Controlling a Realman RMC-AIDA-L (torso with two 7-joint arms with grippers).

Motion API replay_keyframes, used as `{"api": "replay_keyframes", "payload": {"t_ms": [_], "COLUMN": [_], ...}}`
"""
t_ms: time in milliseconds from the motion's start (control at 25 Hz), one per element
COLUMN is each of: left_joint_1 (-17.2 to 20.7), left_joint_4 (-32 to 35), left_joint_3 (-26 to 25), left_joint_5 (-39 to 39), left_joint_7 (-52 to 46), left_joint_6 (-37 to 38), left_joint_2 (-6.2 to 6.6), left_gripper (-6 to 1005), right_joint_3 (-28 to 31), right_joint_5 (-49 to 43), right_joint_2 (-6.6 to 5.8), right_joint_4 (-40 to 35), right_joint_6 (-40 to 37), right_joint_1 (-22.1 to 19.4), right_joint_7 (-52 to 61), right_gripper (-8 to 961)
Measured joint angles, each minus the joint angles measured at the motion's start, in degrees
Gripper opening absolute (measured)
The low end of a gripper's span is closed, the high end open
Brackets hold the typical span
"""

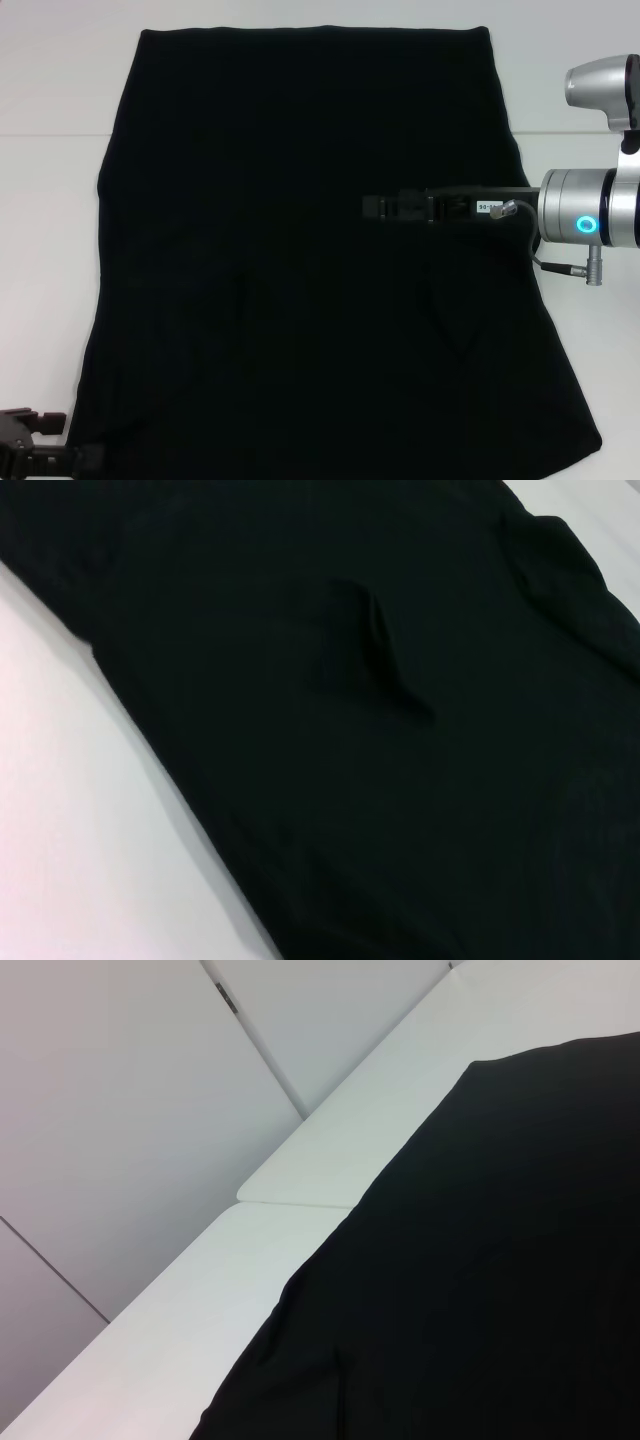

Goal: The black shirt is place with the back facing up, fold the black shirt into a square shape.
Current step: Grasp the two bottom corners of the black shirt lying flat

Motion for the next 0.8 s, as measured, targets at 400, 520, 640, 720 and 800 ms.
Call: {"api": "replay_keyframes", "payload": {"t_ms": [400, 520, 640, 720, 800], "left_joint_1": [-0.7, -0.8, -0.8, -0.8, -0.8], "left_joint_4": [0.0, 0.0, 0.0, 0.0, -0.2], "left_joint_3": [0.9, 0.7, 0.5, 0.5, 0.5], "left_joint_5": [1.8, 2.0, 2.0, 2.1, 2.1], "left_joint_7": [0.3, 0.1, 0.3, 0.3, 0.3], "left_joint_6": [-0.1, -0.1, -0.3, -0.5, -0.7], "left_joint_2": [0.01, 0.10, 0.17, 0.16, 0.12], "left_gripper": [797, 775, 702, 583, 471], "right_joint_3": [0.2, 0.2, 0.2, 0.2, 0.2], "right_joint_5": [0.1, 0.1, 0.1, 0.1, 0.1], "right_joint_2": [-0.05, -0.07, -0.07, -0.07, -0.07], "right_joint_4": [0.0, 0.0, 0.0, 0.0, 0.0], "right_joint_6": [-0.1, -0.2, -0.2, -0.2, -0.2], "right_joint_1": [-0.2, -0.2, -0.1, -0.1, -0.1], "right_joint_7": [0.1, 0.0, -0.2, -0.2, -0.2], "right_gripper": [838, 837, 836, 836, 829]}}
